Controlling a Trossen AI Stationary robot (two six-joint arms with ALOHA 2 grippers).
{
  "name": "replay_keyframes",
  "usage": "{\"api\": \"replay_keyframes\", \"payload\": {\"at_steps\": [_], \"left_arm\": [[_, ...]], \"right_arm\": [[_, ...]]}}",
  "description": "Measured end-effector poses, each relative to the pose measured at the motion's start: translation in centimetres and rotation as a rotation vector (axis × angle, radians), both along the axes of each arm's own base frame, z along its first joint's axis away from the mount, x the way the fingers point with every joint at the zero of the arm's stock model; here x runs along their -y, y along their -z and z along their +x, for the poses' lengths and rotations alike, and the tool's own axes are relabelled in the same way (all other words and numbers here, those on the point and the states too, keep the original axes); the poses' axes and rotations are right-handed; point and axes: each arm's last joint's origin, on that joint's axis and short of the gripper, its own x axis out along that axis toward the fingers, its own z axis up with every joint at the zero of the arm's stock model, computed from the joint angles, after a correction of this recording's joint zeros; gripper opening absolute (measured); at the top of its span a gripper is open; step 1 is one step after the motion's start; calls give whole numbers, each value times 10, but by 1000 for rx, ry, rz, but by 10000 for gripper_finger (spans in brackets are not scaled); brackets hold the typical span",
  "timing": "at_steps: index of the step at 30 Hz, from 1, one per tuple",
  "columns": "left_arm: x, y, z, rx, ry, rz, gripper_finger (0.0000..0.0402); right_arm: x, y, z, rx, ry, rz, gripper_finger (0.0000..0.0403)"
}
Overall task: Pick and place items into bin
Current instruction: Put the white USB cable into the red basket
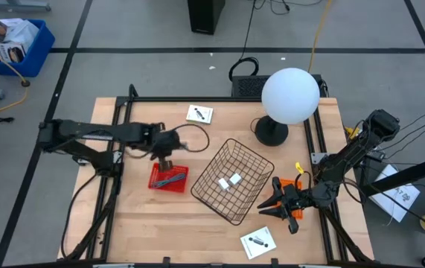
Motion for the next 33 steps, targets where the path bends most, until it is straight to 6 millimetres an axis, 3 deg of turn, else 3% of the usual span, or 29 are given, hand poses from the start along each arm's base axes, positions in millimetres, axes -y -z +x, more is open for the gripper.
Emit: {"api": "replay_keyframes", "payload": {"at_steps": [9, 15, 26, 33], "left_arm": [[62, 0, -8, -1, 72, -135, 19], [83, 13, 0, -20, 86, -125, 10], [85, 41, 17, -111, 62, -75, 93], [85, 37, 15, -105, 88, -73, 127]], "right_arm": [[0, 0, 0, 0, 0, 1, 70], [0, 0, 0, 0, 0, 1, 70], [0, 0, 0, 1, 0, -4, 70], [2, -3, 1, 28, 78, -2, 70]]}}
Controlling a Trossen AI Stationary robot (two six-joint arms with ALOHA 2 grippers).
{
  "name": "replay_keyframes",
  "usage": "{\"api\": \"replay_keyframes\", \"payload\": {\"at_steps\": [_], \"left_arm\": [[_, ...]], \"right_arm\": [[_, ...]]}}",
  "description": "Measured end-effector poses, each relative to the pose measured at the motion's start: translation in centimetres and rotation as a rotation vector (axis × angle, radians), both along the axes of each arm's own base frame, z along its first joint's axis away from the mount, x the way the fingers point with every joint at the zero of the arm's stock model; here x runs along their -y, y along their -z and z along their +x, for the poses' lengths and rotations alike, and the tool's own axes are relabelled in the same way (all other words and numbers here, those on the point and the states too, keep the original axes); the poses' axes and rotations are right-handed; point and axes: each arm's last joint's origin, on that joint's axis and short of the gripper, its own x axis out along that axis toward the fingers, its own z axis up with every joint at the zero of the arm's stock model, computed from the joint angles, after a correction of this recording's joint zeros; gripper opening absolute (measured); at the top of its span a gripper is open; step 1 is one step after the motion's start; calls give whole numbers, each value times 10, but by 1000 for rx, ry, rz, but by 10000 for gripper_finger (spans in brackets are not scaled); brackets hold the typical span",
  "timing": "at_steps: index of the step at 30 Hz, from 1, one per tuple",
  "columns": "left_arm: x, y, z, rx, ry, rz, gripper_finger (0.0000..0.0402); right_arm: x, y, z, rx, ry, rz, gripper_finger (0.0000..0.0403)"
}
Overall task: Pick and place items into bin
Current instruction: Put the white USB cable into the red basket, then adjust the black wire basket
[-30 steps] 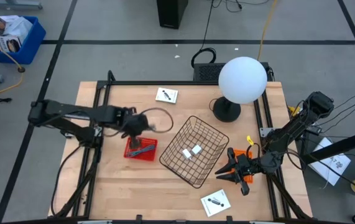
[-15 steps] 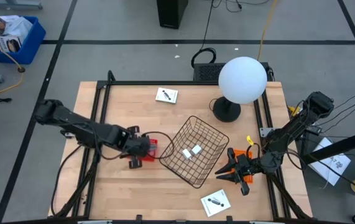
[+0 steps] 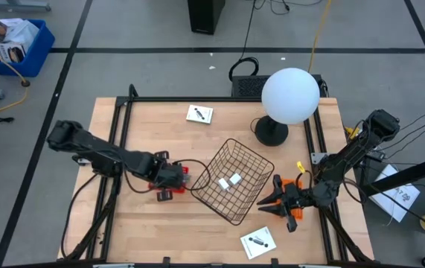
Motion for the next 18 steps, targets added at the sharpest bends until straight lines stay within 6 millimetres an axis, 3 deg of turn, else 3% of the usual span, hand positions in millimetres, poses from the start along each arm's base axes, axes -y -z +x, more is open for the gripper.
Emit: {"api": "replay_keyframes", "payload": {"at_steps": [6, 12, 18], "left_arm": [[-7, -16, -2, 129, -14, 93, 118], [-11, -32, 0, 280, -25, 146, 99], [-14, -38, 8, 369, -16, 198, 76]], "right_arm": [[3, -7, -2, 35, 86, 46, 63], [4, 4, -11, -70, 241, 129, 6], [-1, 5, -20, -58, 307, 232, 1]]}}
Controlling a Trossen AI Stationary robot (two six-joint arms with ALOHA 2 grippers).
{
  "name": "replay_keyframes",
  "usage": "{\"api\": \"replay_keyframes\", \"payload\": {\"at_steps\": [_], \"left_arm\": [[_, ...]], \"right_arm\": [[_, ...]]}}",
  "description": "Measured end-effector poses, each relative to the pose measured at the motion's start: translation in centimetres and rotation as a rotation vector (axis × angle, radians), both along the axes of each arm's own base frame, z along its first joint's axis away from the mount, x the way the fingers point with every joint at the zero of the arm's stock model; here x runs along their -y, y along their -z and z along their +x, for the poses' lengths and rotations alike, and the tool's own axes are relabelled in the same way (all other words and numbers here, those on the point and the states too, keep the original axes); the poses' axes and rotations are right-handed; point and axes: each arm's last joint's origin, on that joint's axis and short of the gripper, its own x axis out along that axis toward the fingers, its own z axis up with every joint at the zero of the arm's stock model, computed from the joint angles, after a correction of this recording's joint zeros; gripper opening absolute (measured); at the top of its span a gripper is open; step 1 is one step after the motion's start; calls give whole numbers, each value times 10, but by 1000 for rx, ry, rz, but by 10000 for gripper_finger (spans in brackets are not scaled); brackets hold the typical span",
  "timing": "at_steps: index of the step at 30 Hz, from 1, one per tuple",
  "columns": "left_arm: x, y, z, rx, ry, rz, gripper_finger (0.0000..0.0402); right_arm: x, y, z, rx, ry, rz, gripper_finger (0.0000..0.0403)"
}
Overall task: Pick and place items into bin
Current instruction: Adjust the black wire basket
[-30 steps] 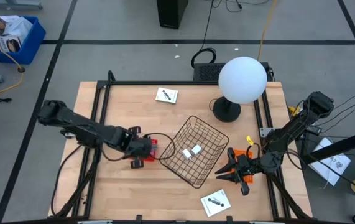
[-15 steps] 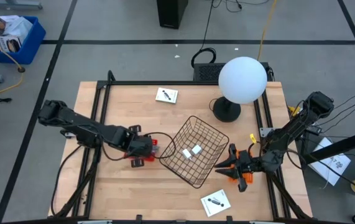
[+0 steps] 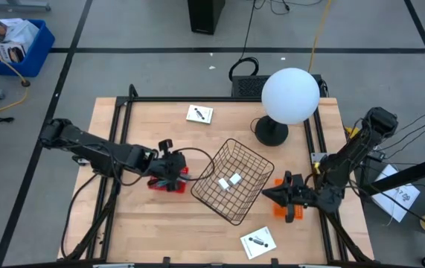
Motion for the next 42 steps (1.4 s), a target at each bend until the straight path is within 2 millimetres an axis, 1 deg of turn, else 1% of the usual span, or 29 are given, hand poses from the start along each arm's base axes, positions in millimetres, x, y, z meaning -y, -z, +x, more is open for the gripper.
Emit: {"api": "replay_keyframes", "payload": {"at_steps": [4, 11, 16, 20, 24, 29, 31, 33, 35, 38, 42], "left_arm": [[-7, 2, 5, 6, -33, 13, 59], [-15, 2, 7, 15, -70, 7, 29], [-14, 1, 10, 40, -60, -14, 6], [-14, 0, 11, 64, -59, -19, 8], [-20, 0, 13, 67, -87, -29, 22], [-25, 11, 23, 62, -149, -94, 25], [-25, 17, 30, 57, -130, -129, 25], [-24, 29, 35, 10, -117, -145, 26], [-23, 37, 43, 12, -104, -154, 26], [-20, 52, 49, -37, -88, -138, 26], [-14, 63, 55, -54, -67, -143, 26]], "right_arm": [[-5, 2, -7, 1, 13, 51, 1], [-3, 24, -17, -105, 54, 188, 0], [4, 43, -24, -253, 63, 281, 0], [16, 56, -26, -382, 131, 348, 0], [27, 59, -18, -443, 183, 360, 0], [40, 60, -6, -503, 210, 341, 0], [45, 60, -2, -518, 219, 332, 0], [49, 60, 1, -517, 235, 319, 0], [53, 60, 4, -523, 244, 307, 0], [60, 60, 10, -543, 248, 297, 0], [69, 58, 19, -544, 246, 288, 0]]}}
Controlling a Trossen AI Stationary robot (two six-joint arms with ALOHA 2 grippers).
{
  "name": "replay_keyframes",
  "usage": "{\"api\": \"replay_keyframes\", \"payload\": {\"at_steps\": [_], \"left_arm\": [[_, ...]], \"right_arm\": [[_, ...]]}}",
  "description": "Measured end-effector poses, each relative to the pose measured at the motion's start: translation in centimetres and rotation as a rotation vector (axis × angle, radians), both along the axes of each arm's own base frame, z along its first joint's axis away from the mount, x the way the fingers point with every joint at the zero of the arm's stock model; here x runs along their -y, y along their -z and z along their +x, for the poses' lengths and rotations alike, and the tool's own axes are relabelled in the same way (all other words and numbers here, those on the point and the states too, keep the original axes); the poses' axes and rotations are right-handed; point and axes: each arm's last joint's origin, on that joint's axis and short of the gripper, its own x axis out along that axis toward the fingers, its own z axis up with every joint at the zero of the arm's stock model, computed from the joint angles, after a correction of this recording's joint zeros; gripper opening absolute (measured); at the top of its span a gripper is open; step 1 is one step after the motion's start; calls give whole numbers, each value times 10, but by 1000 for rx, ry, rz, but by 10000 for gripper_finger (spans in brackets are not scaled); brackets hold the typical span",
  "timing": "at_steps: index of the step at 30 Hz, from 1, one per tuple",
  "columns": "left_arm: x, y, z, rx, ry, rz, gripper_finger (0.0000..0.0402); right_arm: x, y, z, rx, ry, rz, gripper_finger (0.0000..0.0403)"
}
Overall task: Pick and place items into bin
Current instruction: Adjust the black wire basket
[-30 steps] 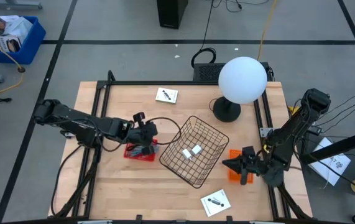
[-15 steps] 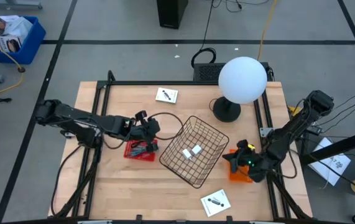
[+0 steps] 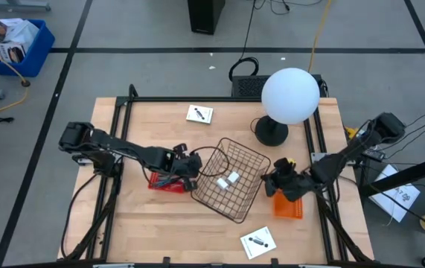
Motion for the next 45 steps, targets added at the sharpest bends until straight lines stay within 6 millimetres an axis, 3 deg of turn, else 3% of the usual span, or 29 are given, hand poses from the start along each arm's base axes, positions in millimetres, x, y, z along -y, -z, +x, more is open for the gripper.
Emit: {"api": "replay_keyframes", "payload": {"at_steps": [13, 22, 26, 32, 38, 45], "left_arm": [[27, -6, -4, 43, 59, -31, 26], [39, -5, -11, 28, 56, 92, 26], [39, -5, -12, 18, 71, 119, 26], [35, -26, -23, 65, 60, 129, 26], [31, -63, -43, 206, -21, 150, 26], [29, -85, -60, 283, -29, 88, 26]], "right_arm": [[23, -10, 25, 87, -30, -63, 0], [34, -1, 47, 107, -54, -70, 0], [38, -1, 47, 92, -75, -96, 0], [39, -23, 36, 168, -124, -118, 0], [35, -44, 18, 232, -158, -153, 0], [33, -37, 9, 148, -104, -178, 0]]}}
